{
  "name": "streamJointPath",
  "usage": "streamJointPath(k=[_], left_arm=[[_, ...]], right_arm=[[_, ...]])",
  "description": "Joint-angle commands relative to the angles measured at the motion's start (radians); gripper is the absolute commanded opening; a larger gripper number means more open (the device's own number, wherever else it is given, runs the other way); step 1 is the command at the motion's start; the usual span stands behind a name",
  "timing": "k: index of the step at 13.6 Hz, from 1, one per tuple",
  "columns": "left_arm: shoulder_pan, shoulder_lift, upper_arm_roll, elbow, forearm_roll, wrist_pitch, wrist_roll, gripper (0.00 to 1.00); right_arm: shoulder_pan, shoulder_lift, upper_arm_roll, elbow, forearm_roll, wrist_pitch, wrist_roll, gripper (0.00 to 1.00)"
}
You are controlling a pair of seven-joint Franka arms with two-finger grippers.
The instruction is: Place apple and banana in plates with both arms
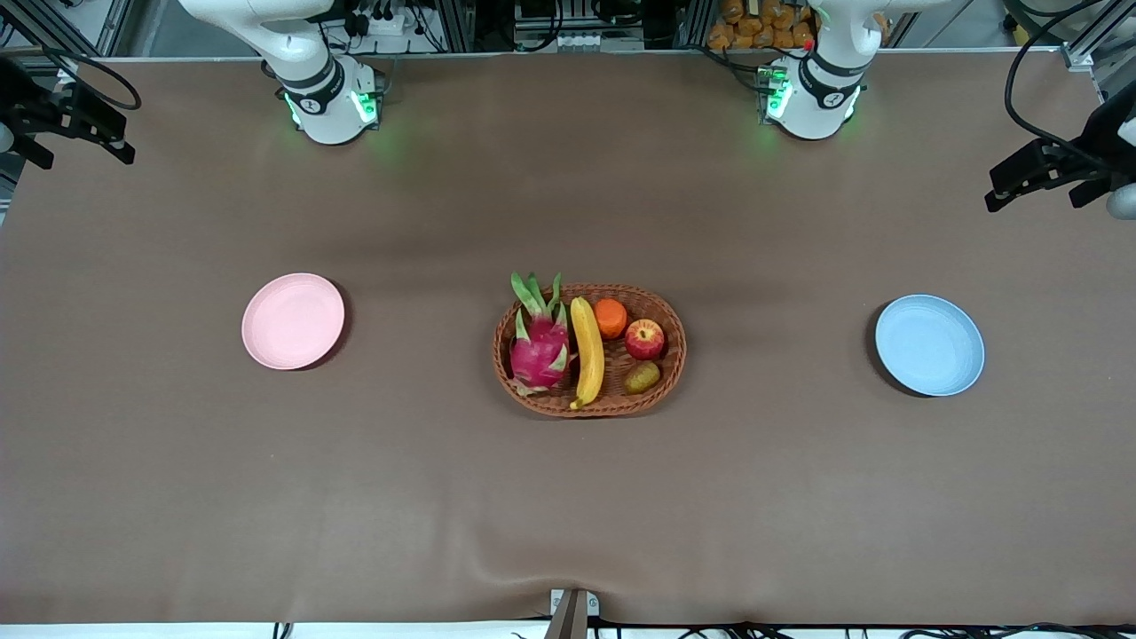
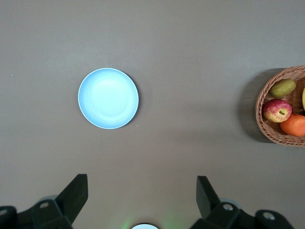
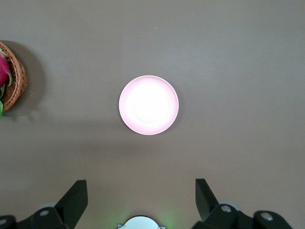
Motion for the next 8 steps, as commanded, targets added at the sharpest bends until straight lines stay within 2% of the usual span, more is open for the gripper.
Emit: streamJointPath(k=[1,8], left_arm=[[0.005,0.004,0.001,0.009,-0.022,-0.009,0.024,1.0],[0.002,0.015,0.001,0.002,-0.039,-0.015,0.025,1.0]], right_arm=[[-0.002,0.009,-0.001,0.02,-0.004,-0.016,-0.013,1.0],[0.0,0.009,-0.001,0.02,-0.004,-0.016,-0.013,1.0]])
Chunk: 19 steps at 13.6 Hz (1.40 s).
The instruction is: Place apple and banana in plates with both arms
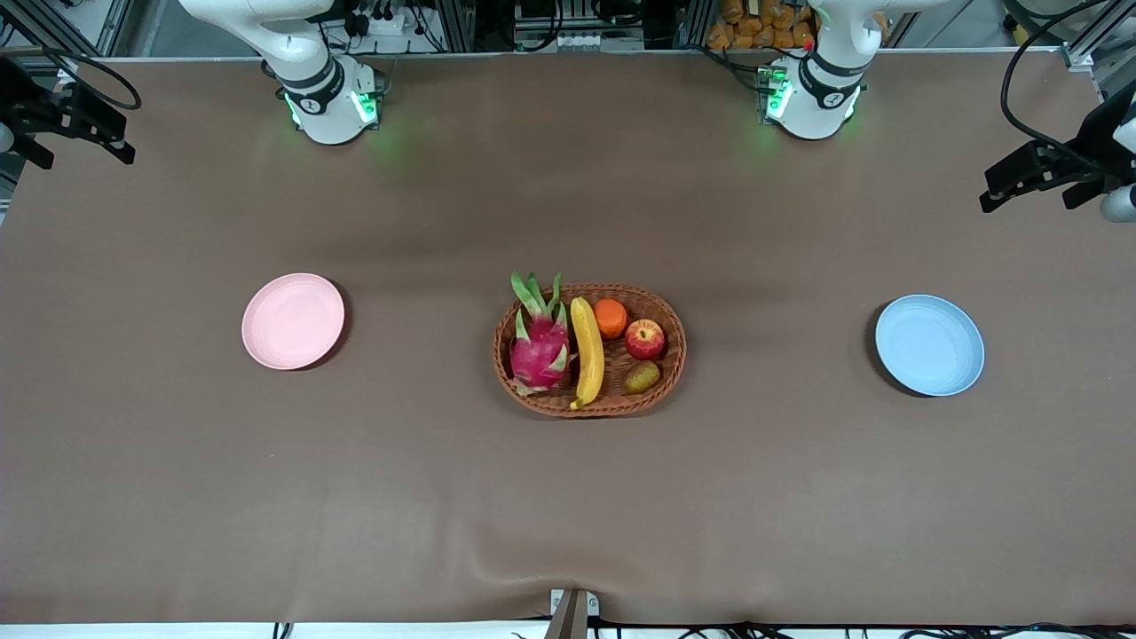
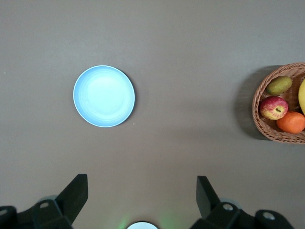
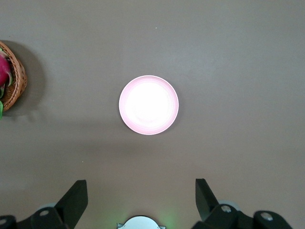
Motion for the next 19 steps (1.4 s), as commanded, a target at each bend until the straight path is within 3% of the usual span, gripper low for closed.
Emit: streamJointPath(k=[1,11,16,19], left_arm=[[-0.001,0.009,-0.003,0.006,-0.018,-0.013,0.02,1.0],[-0.044,0.124,-0.021,0.003,-0.067,0.0,0.04,1.0],[-0.057,0.185,-0.108,-0.011,-0.06,0.063,0.062,1.0],[-0.058,0.219,-0.16,-0.064,-0.056,0.166,0.106,1.0]], right_arm=[[0.0,0.009,-0.001,0.02,-0.004,-0.016,-0.012,1.0],[0.0,0.01,0.001,0.02,-0.004,-0.014,-0.012,1.0],[0.004,0.014,0.002,0.022,-0.001,-0.009,-0.009,1.0],[0.062,0.029,0.002,0.022,0.0,0.003,0.017,1.0]])
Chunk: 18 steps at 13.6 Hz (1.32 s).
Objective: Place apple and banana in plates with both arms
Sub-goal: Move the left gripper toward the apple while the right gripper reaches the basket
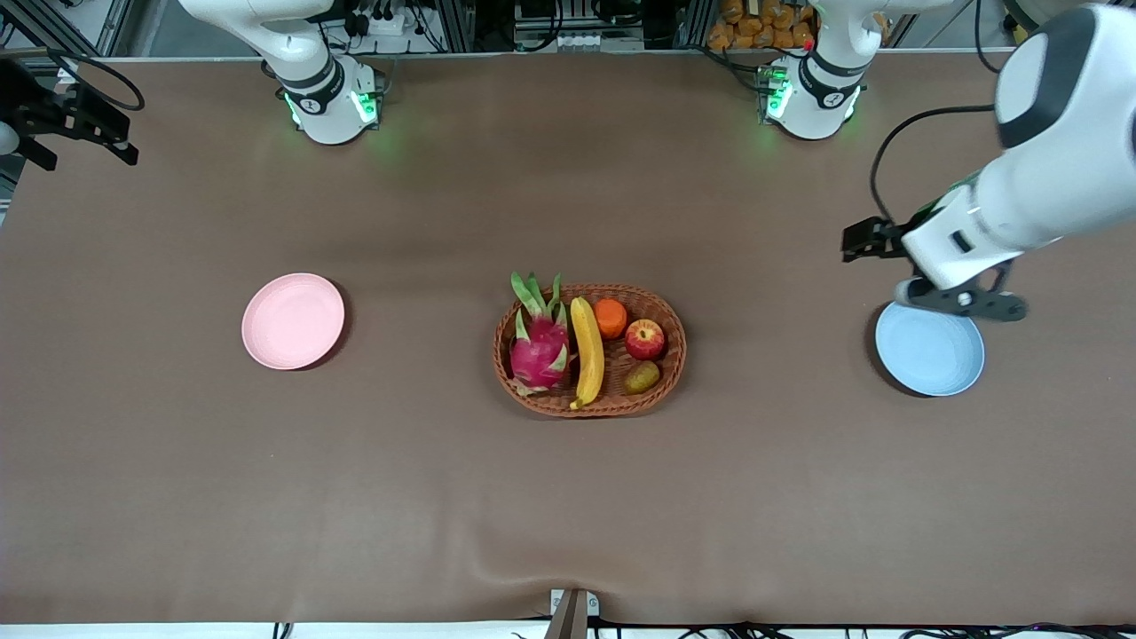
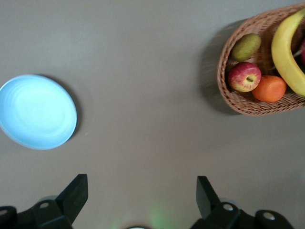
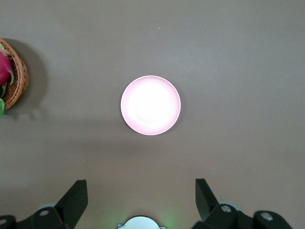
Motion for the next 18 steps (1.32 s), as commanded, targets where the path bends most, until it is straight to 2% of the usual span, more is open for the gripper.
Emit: streamJointPath(k=[1,4,7,12,15,18], left_arm=[[0.002,0.028,-0.041,-0.047,-0.001,0.091,0.037,1.0],[0.0,0.09,-0.101,-0.052,0.003,0.155,0.039,1.0],[0.0,0.134,-0.153,-0.063,0.006,0.224,0.039,1.0],[-0.058,0.173,-0.156,-0.121,0.022,0.352,-0.005,1.0],[-0.078,0.213,-0.156,-0.109,0.017,0.39,-0.146,1.0],[-0.112,0.26,-0.156,-0.075,0.008,0.416,-0.313,1.0]], right_arm=[[0.06,0.032,-0.001,0.021,0.0,0.008,0.031,1.0],[0.107,0.08,-0.001,0.037,0.057,0.04,0.103,1.0],[0.227,0.169,-0.003,0.083,0.06,0.103,0.253,1.0],[0.402,0.388,-0.001,0.219,0.065,0.219,0.46,1.0],[0.423,0.48,-0.003,0.242,0.138,0.326,0.474,1.0],[0.436,0.523,-0.003,0.247,0.146,0.379,0.474,1.0]])
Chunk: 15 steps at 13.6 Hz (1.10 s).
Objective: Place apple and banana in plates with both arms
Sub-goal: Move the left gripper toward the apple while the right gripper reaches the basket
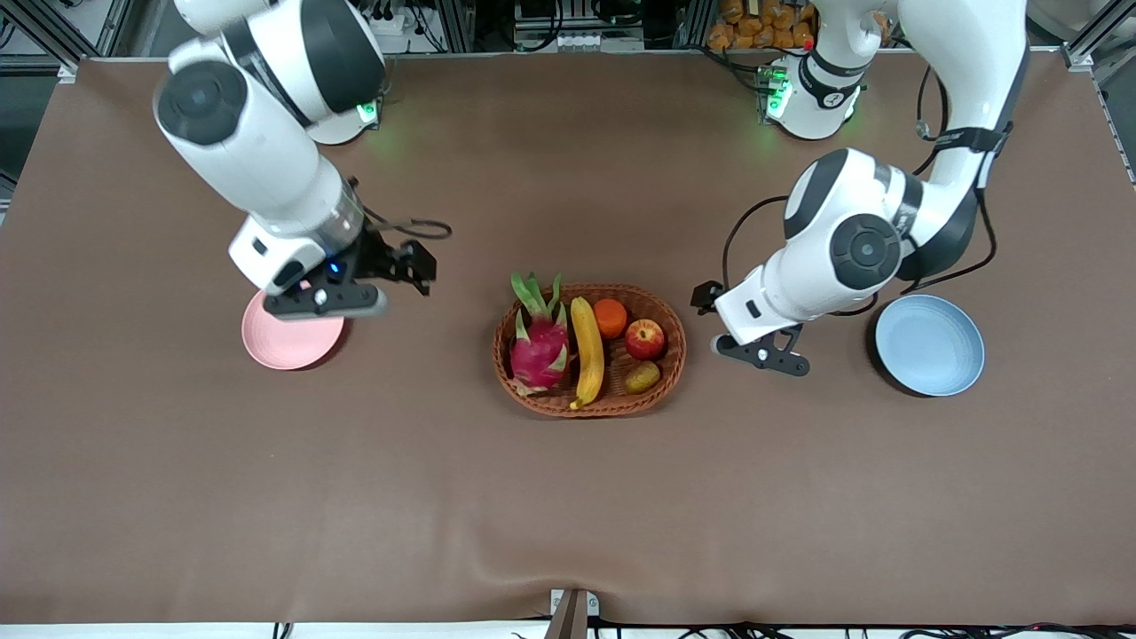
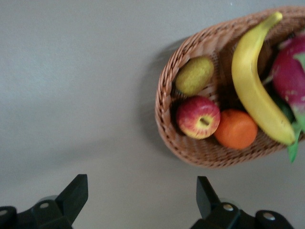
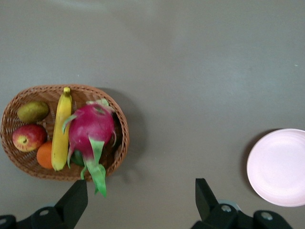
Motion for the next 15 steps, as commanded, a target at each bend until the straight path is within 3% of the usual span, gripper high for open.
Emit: streamJointPath(k=[1,3,9,12,15], left_arm=[[-0.054,0.054,0.0,0.052,0.008,0.014,-0.164,1.0],[-0.102,0.089,0.006,0.073,0.011,0.028,-0.223,1.0],[-0.109,0.213,0.009,0.126,0.007,0.135,-0.318,1.0],[-0.145,0.283,0.011,0.205,0.011,0.135,-0.41,1.0],[-0.152,0.312,0.012,0.219,0.011,0.143,-0.425,1.0]], right_arm=[[0.015,0.042,-0.013,0.055,0.017,-0.007,0.007,1.0],[0.014,0.043,-0.013,0.057,0.017,-0.007,0.007,1.0],[0.011,0.06,-0.013,0.059,0.017,0.014,0.005,1.0],[0.012,0.083,-0.013,0.059,0.018,0.042,0.007,1.0],[0.014,0.094,-0.013,0.057,0.021,0.064,0.005,1.0]])
